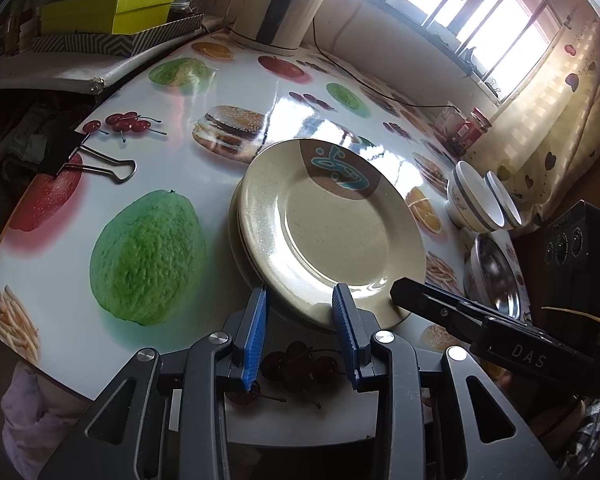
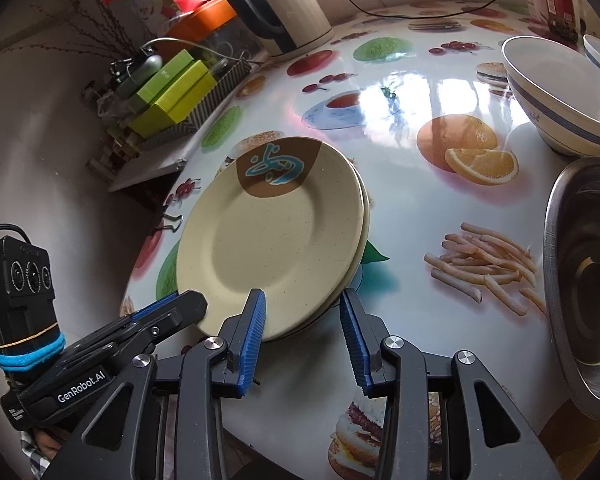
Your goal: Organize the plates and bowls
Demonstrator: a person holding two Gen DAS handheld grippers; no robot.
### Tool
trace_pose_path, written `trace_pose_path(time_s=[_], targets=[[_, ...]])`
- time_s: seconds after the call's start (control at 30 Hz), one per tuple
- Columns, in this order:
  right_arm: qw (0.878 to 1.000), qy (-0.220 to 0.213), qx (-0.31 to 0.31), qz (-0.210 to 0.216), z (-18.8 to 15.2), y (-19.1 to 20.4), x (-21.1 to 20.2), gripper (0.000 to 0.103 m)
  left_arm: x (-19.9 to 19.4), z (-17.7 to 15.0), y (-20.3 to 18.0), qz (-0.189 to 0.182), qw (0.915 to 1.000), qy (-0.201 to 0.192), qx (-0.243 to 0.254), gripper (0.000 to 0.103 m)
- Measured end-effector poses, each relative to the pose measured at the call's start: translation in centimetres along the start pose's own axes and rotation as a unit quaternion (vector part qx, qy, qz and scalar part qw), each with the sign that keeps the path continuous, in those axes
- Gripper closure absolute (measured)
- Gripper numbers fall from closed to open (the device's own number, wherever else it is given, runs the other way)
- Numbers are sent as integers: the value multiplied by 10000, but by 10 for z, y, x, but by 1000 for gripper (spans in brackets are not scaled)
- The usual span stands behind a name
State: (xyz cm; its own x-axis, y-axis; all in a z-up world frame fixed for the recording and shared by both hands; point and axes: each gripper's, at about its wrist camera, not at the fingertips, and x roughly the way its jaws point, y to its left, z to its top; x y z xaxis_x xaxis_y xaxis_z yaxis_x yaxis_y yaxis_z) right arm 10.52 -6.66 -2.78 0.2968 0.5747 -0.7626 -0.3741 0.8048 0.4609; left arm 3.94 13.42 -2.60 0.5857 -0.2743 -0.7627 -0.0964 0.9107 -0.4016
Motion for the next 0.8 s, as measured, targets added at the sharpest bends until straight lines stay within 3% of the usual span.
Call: trace_pose_path(time_s=[0.8], targets=[[9997, -135, 89, -175, 31, -7, 14, 64, 25, 36, -5, 138, 9998, 6, 140, 69]])
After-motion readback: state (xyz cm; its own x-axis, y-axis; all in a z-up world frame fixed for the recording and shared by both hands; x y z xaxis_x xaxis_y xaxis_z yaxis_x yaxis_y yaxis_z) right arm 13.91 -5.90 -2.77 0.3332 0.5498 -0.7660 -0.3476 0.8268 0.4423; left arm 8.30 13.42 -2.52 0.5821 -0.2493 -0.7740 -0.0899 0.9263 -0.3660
